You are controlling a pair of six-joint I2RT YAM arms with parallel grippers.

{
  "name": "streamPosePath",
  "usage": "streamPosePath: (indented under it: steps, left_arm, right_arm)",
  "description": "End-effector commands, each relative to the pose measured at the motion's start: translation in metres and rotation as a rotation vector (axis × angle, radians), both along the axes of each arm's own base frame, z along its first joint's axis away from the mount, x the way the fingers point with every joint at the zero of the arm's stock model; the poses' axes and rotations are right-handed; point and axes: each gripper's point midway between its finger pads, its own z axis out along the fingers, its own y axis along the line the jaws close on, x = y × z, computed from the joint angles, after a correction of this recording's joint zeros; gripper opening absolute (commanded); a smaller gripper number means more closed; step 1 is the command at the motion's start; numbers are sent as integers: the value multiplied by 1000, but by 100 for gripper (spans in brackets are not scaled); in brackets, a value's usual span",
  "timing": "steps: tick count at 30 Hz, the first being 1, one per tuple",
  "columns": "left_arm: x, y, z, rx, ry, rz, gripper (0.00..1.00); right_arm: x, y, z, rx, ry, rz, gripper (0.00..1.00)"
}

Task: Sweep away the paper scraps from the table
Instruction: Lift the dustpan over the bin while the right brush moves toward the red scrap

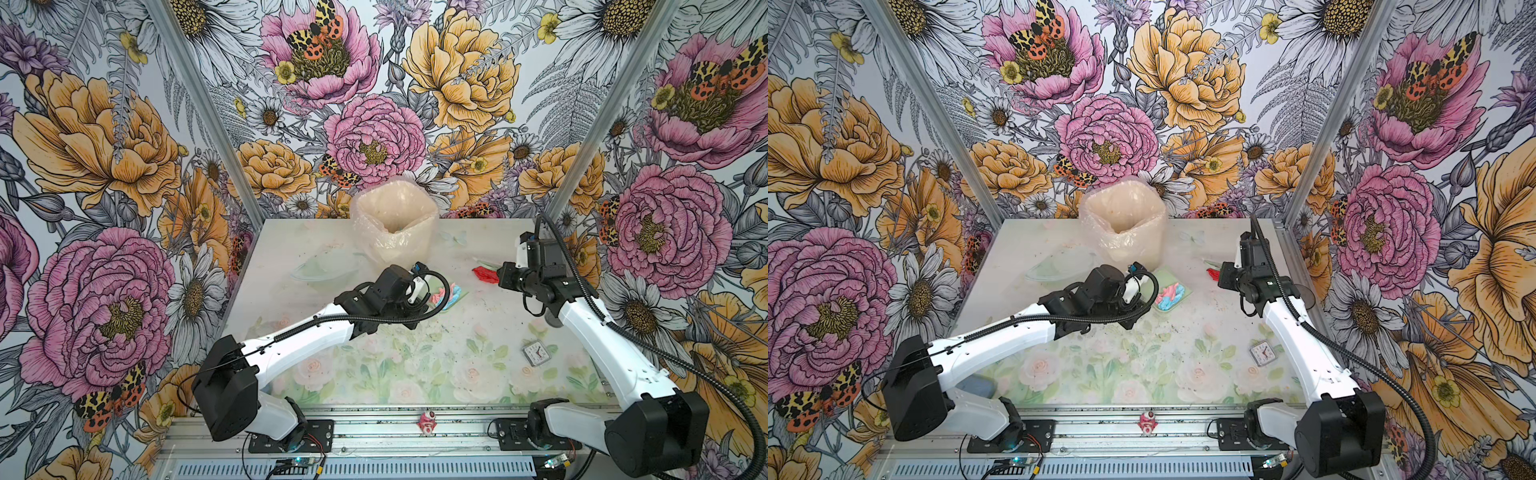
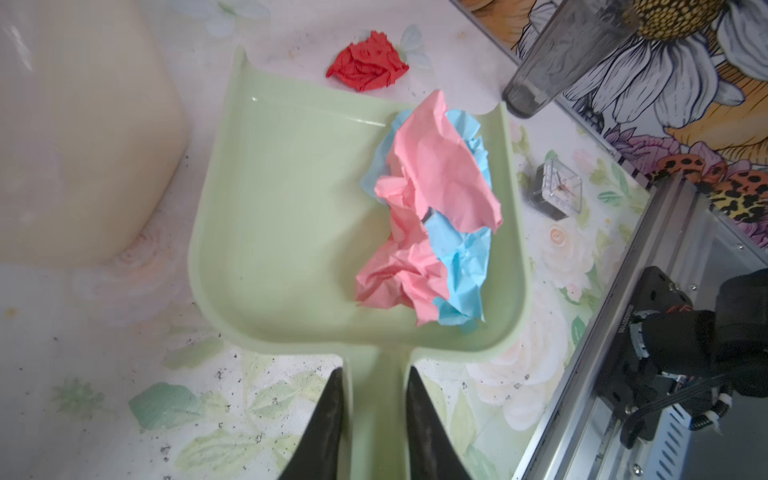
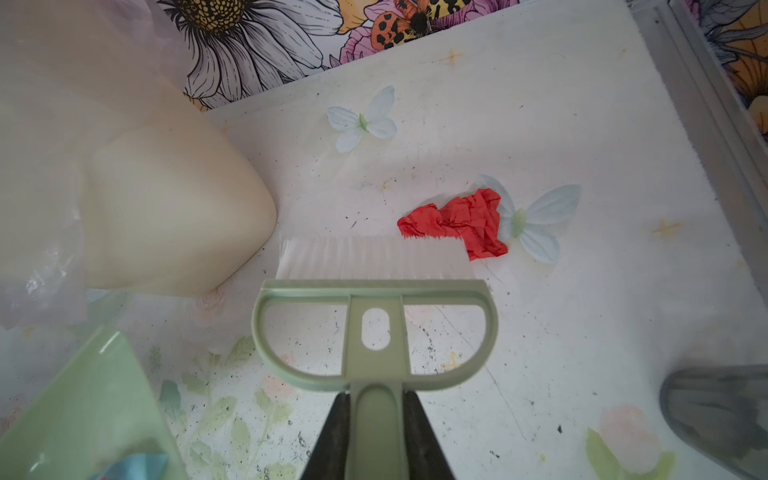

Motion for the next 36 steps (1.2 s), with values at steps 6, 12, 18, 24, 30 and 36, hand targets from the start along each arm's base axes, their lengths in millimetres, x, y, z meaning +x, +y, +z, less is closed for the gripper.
streamPosePath:
  steps: [6,12,18,24,30,36]
  left_arm:
    - [10,21,89,9,-95,36,0]
    - [44,40,143,-82,-138,113,0]
    - [85,48,176,-141,-175,181,0]
    - [132,52,181,-156,-173,276,0]
    - [167,51,170,-261,-43,298,0]
    - [185,39,157,-390,103,266,0]
  right_arm:
    - [4,-1,-6,2,14,3,0]
    - [0,-2,-14,-9,31,8,0]
    - [0,-3,-18,-21,39,16,0]
    - [1,-2,-18,-18,36,22,0]
    - [-2,-2,-19,-18,36,24,0]
    - [-3,-2,-21,-16,39,22,0]
